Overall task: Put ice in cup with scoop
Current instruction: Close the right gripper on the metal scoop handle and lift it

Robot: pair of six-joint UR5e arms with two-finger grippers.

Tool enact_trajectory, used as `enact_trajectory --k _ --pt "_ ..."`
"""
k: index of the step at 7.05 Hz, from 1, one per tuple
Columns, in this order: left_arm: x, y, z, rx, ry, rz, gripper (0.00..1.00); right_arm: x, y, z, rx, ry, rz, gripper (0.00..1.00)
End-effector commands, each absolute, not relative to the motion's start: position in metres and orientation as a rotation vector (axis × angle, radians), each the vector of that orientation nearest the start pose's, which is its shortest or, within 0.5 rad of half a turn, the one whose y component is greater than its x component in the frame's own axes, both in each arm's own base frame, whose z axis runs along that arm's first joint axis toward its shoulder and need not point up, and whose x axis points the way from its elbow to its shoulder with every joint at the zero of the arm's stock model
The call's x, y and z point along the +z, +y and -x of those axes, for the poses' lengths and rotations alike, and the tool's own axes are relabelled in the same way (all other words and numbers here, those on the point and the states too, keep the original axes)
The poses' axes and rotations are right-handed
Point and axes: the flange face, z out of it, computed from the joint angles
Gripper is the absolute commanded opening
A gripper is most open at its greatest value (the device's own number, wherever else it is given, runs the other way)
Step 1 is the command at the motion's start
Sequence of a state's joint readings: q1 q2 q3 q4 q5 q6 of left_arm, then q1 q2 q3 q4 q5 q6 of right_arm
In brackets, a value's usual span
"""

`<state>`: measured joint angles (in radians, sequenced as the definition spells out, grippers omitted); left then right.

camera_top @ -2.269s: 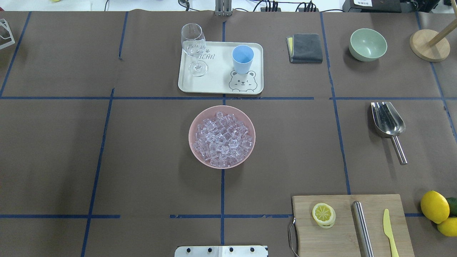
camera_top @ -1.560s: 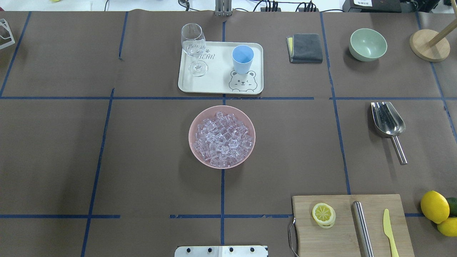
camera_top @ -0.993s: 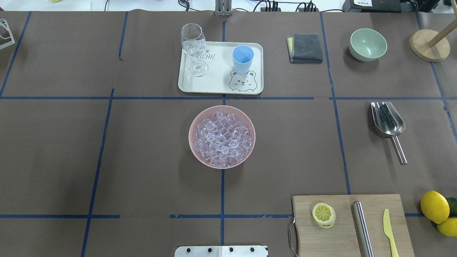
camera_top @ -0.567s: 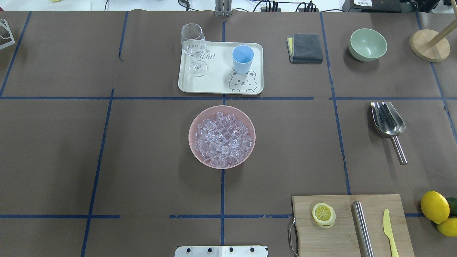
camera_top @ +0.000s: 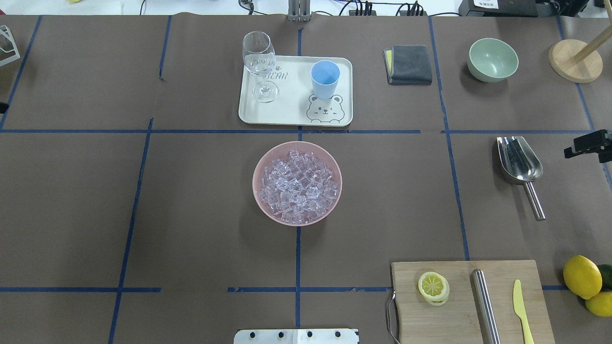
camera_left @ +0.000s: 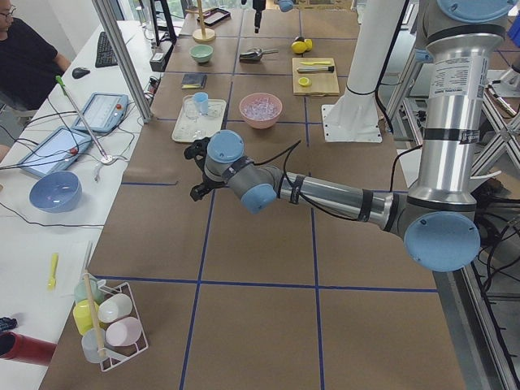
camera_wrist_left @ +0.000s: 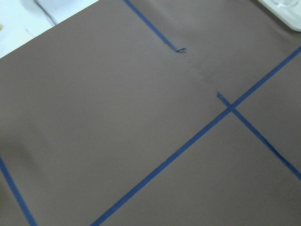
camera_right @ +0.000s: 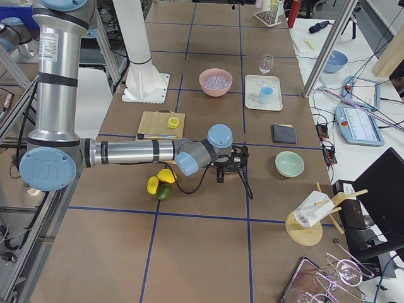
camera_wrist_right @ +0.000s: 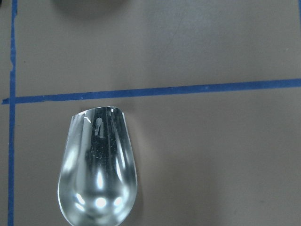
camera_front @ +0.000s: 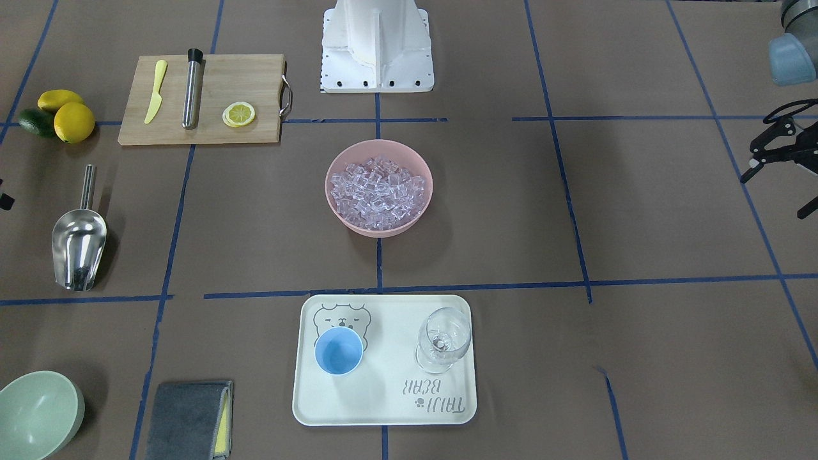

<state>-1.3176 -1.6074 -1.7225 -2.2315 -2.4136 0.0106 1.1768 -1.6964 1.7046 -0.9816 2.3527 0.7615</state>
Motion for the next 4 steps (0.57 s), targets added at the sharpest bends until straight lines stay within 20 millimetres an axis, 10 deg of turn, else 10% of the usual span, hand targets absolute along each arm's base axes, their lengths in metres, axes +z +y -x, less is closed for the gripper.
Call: enact_trajectory --k 1,4 --pt "0.483 -0.515 -0.079 0.613 0.900 -0.717 1.00 0.576 -0.430 0.181 0.069 -0.895 -0.059 1.00" --pt "0.486 -0.514 -0.081 0.628 0.903 -0.742 1.00 0.550 -0.412 0.228 0.006 -0.797 -0.032 1.00"
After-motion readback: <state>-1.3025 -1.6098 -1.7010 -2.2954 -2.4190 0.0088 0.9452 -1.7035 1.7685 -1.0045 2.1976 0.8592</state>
